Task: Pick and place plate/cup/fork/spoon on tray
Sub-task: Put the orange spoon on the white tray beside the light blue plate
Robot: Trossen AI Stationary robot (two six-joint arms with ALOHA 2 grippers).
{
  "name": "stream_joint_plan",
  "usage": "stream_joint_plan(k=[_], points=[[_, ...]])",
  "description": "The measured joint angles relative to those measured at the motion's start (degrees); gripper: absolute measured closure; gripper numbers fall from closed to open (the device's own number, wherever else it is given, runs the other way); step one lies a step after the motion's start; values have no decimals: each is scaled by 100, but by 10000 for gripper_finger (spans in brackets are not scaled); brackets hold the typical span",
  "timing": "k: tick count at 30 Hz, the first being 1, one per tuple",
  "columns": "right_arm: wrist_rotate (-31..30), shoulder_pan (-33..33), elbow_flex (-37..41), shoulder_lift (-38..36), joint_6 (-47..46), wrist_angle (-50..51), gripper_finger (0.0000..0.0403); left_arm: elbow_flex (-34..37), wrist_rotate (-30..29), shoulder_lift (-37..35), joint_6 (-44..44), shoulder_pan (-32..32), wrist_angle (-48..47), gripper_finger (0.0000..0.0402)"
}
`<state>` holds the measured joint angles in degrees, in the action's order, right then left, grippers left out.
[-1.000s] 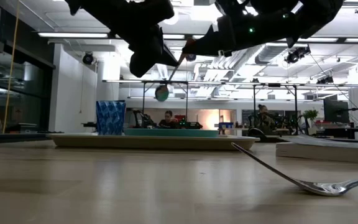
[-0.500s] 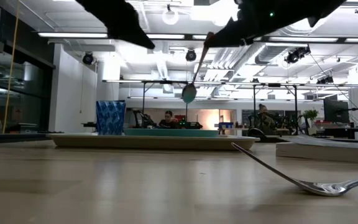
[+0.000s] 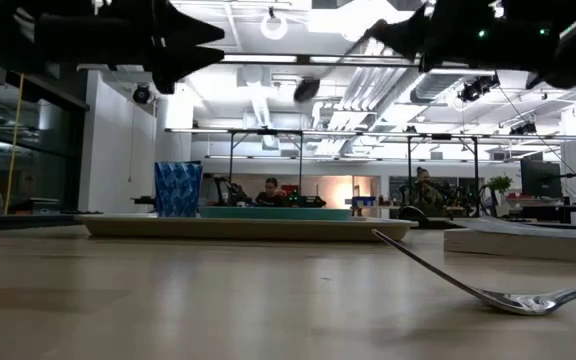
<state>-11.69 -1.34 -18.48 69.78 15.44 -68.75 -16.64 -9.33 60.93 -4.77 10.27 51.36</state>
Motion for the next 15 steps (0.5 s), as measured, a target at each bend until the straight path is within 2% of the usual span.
stream_joint_plan(k=[2, 6, 10, 15], points=[[278, -78, 102, -6, -37, -515, 402, 65, 64, 4, -91, 28, 228, 200], [711, -168, 32, 0, -176, -603, 402, 19, 134, -2, -80, 28, 439, 199], [780, -168, -196, 0, -98, -608, 403, -137, 143, 2, -223, 28, 472, 199], [928, -156, -533, 0, 12, -607, 403, -164, 446, 23, -446, 21, 661, 199]])
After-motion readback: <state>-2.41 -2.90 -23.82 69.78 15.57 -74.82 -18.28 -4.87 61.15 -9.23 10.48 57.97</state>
